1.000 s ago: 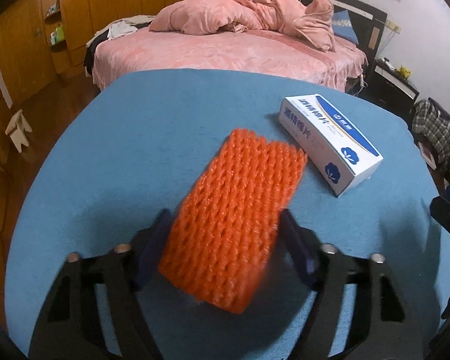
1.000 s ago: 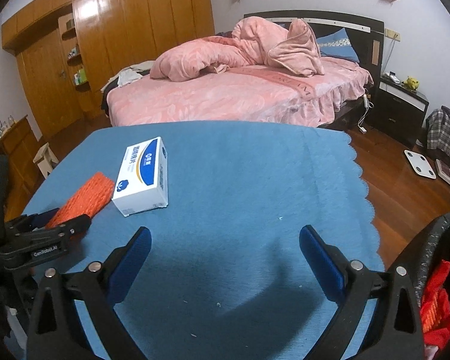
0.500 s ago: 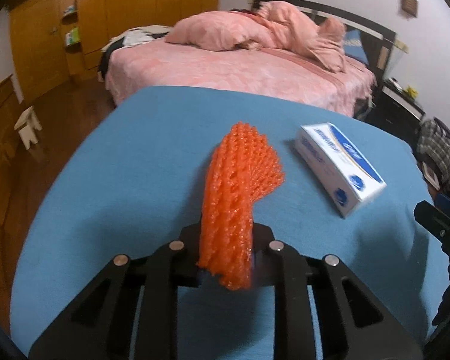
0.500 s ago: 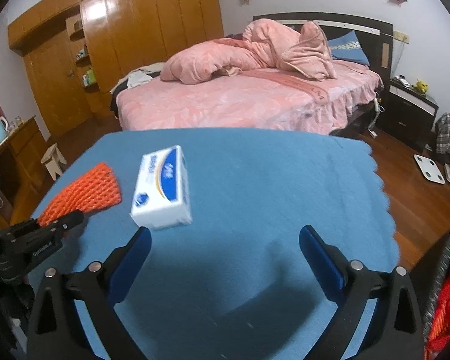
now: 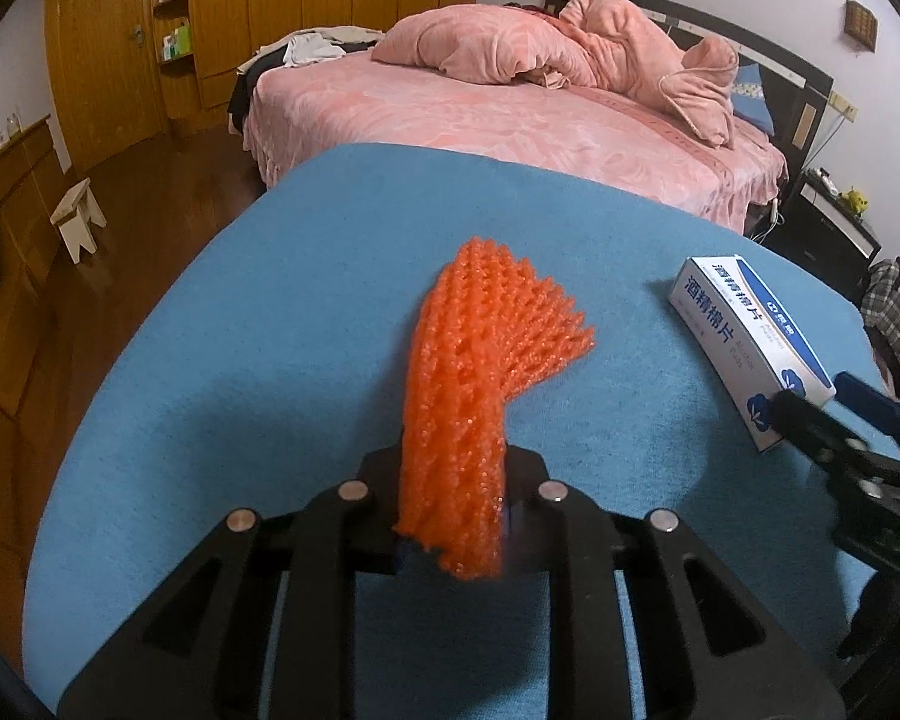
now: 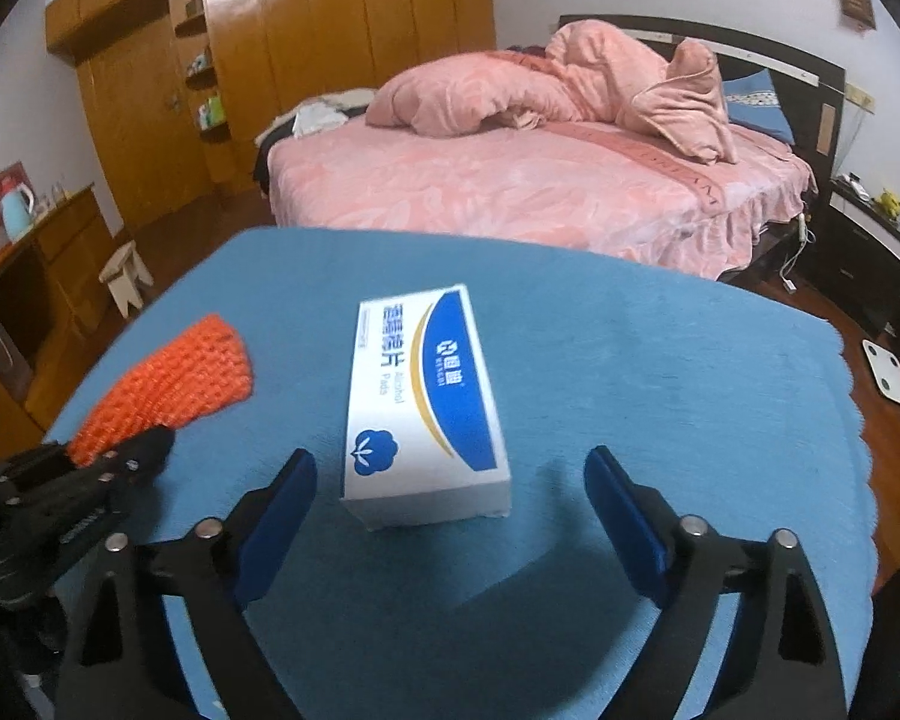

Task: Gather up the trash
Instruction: 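Grasp the orange mesh sleeve with the left tool while the right tool grasps the tissue box, then carry the orange sleeve and tissue box over the bin with both tools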

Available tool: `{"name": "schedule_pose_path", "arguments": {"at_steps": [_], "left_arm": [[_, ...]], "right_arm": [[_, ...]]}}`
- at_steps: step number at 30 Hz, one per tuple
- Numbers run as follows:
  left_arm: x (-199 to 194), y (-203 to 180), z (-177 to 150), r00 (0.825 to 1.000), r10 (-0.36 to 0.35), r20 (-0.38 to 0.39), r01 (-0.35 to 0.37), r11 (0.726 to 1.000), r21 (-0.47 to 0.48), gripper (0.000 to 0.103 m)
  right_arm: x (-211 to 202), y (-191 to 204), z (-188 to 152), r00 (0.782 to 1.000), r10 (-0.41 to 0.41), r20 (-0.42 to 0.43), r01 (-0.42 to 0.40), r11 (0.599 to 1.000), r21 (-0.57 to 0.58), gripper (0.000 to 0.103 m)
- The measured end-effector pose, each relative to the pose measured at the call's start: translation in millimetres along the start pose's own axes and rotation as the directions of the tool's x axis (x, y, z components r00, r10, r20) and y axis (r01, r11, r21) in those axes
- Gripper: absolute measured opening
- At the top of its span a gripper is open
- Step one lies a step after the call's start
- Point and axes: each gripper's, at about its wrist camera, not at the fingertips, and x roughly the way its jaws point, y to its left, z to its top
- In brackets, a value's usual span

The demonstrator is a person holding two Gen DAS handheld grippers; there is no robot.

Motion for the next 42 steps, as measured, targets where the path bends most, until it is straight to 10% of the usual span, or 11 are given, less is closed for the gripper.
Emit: {"name": "schedule_pose_path", "arguments": {"at_steps": [5,25,42], "left_arm": [[1,3,-1,1.0,0.0,0.0,0.0,1.0,0.0,0.02],[-3,-3,-2,1.0,0.004,0.014,-0.004,1.0,0.014,0.02],[-86,-55,-14,0.988,-0.069,0.137,0.058,0.995,0.084,0.02]], "right_arm": [[9,3,-3,0.999,0.018,-0.039,-0.018,1.0,-0.003,0.057],[-20,-5,-5,1.0,0.007,0.005,-0.007,1.0,0.008,0.056],[-99,-47,-21,0.997,0.02,0.076,-0.026,0.996,0.083,0.056]]}}
